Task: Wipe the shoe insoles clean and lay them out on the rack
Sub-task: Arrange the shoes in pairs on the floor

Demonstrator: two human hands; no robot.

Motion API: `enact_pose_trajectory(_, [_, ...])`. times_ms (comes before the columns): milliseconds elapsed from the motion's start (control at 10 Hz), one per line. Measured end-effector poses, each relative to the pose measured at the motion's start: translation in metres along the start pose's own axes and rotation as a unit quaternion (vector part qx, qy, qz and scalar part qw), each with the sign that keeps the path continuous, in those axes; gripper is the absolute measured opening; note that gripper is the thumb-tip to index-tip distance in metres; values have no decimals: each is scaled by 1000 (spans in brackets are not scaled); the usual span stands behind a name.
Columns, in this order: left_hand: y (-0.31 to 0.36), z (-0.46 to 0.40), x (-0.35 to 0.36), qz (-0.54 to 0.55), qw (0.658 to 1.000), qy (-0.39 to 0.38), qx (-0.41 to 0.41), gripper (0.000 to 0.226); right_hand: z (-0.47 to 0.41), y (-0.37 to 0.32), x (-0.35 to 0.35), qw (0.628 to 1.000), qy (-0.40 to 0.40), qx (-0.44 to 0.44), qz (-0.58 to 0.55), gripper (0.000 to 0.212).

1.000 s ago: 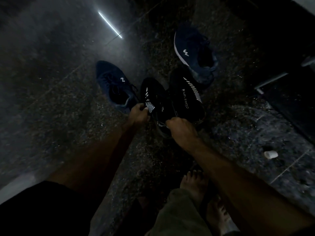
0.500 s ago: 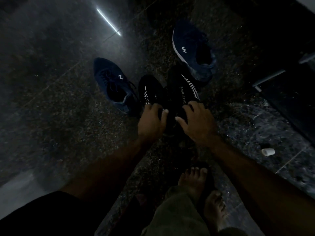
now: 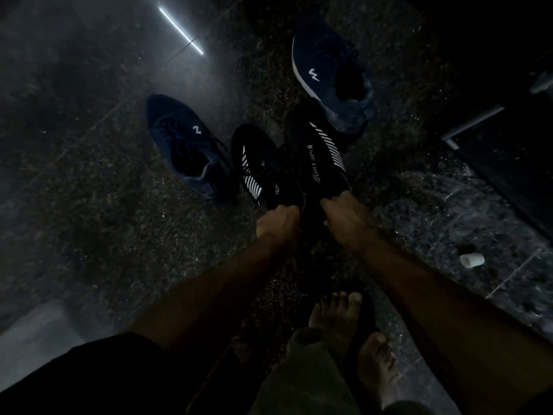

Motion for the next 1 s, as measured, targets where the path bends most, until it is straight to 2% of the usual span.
enact_pose_trajectory(200, [-2,-2,-13,-8,1000,11,0,31,6,-2,-16,996,26,41,-78,24])
enact_pose_trajectory(300, [-6,2,-29,-9,1000,20,6,32,12,-5,-32,995,50,30,-85,25])
enact_pose_trajectory(500, [-6,28,-90,-13,999,31,24,36,35,-20,-103,997,54,18,-56,24])
enact_pose_trajectory(700, [6,73,-169,-12,997,39,60,38,79,-34,-188,994,59,29,-84,26])
enact_pose_trajectory(800, [18,95,-216,-8,994,70,88,36,95,-35,-234,995,29,56,-78,29])
enact_pose_trajectory(1000, [51,133,-295,-29,978,131,158,37,146,-24,-309,984,148,80,-64,28])
Point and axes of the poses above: each hand's wrist, its own z-axis away from the middle knuckle, its own x-axis out of the palm, y = z × x, the point moved 3 cm from there along -z, towards the middle knuckle, and after that the axes turned 13 degrees about y, right-handed, at the moved point
